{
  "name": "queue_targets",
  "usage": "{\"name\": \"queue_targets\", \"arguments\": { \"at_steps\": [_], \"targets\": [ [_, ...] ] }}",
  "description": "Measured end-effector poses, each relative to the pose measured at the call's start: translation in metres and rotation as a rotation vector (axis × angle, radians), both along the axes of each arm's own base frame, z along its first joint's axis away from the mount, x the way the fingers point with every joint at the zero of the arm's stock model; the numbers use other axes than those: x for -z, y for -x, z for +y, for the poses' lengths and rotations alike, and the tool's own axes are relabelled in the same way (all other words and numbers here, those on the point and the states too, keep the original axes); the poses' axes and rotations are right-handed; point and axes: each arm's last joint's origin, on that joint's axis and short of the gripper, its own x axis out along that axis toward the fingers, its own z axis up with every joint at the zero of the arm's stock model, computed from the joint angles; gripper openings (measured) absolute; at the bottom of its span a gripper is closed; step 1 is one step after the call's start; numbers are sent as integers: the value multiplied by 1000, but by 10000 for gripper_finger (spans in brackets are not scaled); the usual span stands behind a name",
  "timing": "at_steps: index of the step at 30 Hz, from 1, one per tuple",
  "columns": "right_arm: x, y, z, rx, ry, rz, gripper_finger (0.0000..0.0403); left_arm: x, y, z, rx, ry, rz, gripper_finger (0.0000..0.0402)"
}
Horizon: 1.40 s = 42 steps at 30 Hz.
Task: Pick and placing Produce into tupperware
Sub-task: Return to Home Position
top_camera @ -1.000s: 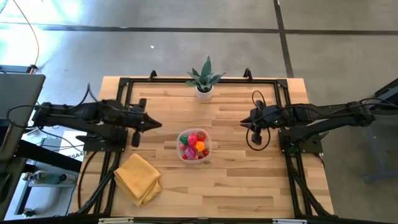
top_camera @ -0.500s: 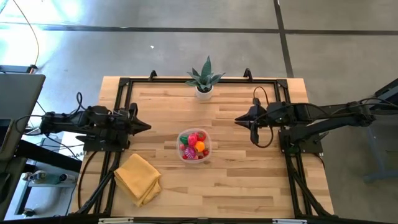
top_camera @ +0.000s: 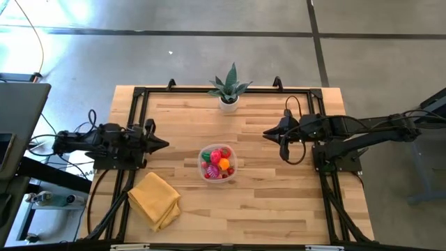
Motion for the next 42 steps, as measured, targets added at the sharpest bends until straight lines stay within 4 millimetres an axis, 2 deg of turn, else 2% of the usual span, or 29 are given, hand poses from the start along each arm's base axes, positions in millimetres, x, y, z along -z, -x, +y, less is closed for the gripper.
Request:
{"name": "queue_targets", "arguments": {
  "at_steps": [7, 15, 18, 23, 25, 27, 30, 33, 35, 38, 40, 42],
  "targets": [
    [0, 0, 0, -12, -13, 0, 46, 14, -8, -2, 56, -34, -114, 5],
    [0, 0, 1, -17, -7, 1, 46, 37, -15, -1, 57, -25, -102, 5],
    [0, 0, 1, -18, -6, -4, 46, 38, -15, -1, 54, -25, -100, 5],
    [-11, 2, 4, -156, 35, -93, 38, 43, -16, 1, -11, -22, -61, 5],
    [-22, 13, 4, -190, 46, -149, 25, 45, -16, 2, -54, -21, -43, 5],
    [-36, 32, 2, -190, 70, -181, 9, 44, -16, 2, -69, -21, -47, 5],
    [-57, 75, -2, -152, 93, -257, 4, 44, -16, 2, -69, -21, -46, 5],
    [-64, 117, -6, -114, 86, -408, 3, 44, -16, 2, -68, -21, -47, 5],
    [-59, 136, -8, -101, 75, -477, 1, 44, -16, 2, -68, -21, -47, 5],
    [-40, 150, -9, -73, 39, -512, 0, 44, -16, 2, -68, -21, -47, 5],
    [-32, 153, -10, -65, 28, -564, 0, 44, -16, 2, -68, -21, -47, 5],
    [-15, 148, -9, -62, 3, -550, 0, 44, -16, 2, -68, -21, -47, 5]
  ]
}}
